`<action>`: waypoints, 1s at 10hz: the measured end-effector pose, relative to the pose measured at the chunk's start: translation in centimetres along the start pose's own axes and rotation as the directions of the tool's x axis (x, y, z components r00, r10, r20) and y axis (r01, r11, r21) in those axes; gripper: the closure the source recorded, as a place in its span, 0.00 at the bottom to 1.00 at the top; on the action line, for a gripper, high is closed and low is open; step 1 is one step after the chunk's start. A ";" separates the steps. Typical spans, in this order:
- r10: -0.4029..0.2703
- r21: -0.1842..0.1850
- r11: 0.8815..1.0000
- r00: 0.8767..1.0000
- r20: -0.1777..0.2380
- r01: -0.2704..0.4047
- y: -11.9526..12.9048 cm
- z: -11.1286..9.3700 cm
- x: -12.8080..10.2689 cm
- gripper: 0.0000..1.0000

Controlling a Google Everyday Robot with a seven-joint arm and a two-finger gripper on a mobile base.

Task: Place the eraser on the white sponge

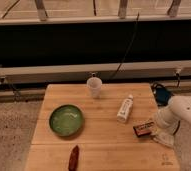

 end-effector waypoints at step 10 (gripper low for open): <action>-0.003 -0.004 1.000 1.000 0.016 0.003 0.0 -0.1 -0.3 0.76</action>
